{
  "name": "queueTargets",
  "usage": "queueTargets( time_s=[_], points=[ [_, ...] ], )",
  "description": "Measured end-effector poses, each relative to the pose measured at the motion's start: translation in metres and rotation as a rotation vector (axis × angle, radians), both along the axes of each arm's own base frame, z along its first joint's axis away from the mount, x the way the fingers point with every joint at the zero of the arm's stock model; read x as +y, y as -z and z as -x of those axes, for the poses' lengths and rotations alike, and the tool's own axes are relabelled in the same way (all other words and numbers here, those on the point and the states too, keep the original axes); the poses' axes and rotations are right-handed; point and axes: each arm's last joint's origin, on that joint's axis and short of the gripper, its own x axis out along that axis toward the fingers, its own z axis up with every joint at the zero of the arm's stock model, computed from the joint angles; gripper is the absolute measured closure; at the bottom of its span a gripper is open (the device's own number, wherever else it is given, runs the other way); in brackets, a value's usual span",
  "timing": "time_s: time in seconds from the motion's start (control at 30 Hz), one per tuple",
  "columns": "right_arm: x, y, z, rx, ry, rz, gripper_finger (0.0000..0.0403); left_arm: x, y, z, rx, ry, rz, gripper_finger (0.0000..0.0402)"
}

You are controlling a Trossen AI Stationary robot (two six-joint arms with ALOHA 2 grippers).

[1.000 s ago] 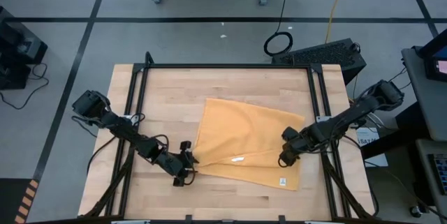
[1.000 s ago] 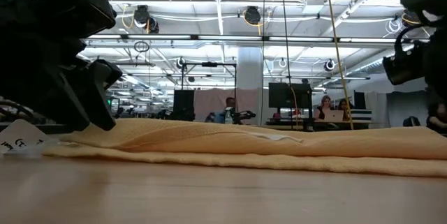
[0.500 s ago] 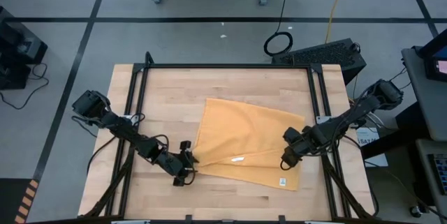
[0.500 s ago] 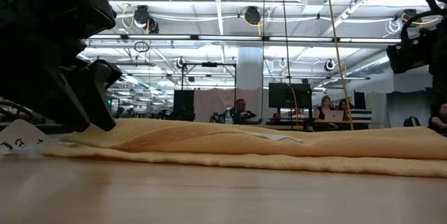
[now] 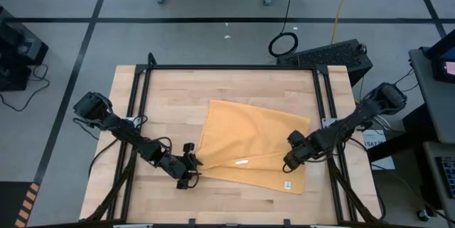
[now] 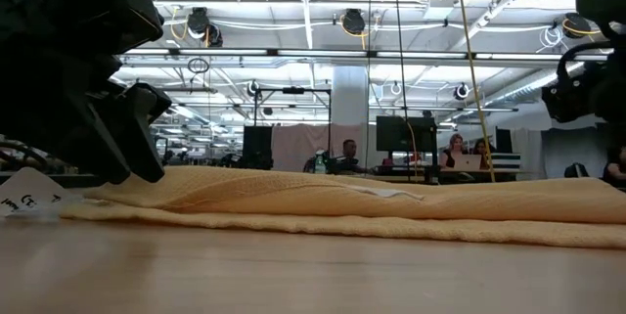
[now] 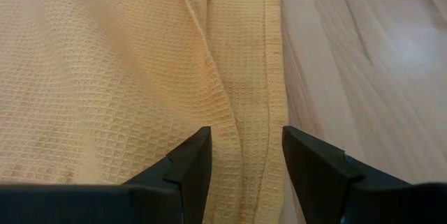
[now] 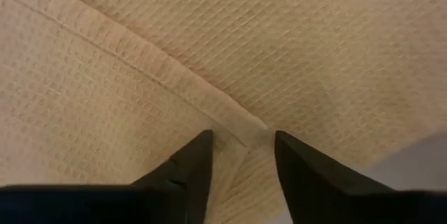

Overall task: Roll towel
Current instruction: Fold the yellow towel in

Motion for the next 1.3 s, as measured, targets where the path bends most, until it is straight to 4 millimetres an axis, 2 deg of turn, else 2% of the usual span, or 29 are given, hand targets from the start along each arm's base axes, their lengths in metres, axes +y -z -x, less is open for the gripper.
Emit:
queueTargets(
  time_s=[0.3, 0.43, 0.53, 0.73, 0.87, 1.0, 1.3],
  points=[
    [0.001, 0.002, -0.001, 0.012, -0.021, -0.013, 0.0366, 0.000, 0.000, 0.000, 0.000, 0.001, -0.001, 0.0221],
    [0.001, -0.002, 0.000, -0.003, -0.026, -0.030, 0.0396, 0.000, 0.000, 0.000, 0.000, 0.000, 0.000, 0.0221],
    [0.001, -0.004, 0.001, -0.015, -0.040, -0.035, 0.0389, 0.000, 0.000, 0.000, 0.001, 0.000, 0.000, 0.0221],
    [0.002, -0.005, 0.002, -0.023, -0.201, -0.009, 0.0314, 0.001, 0.001, 0.001, 0.012, -0.002, -0.005, 0.0221],
    [0.006, -0.005, 0.004, -0.030, -0.306, 0.021, 0.0289, 0.001, 0.002, 0.002, 0.026, -0.002, -0.013, 0.0221],
    [0.008, -0.004, 0.008, -0.016, -0.336, 0.041, 0.0300, 0.001, 0.002, 0.002, 0.025, -0.002, -0.013, 0.0221],
    [0.012, -0.005, 0.012, -0.025, -0.372, 0.092, 0.0377, 0.001, 0.002, 0.002, 0.025, -0.001, -0.013, 0.0221]
  ],
)
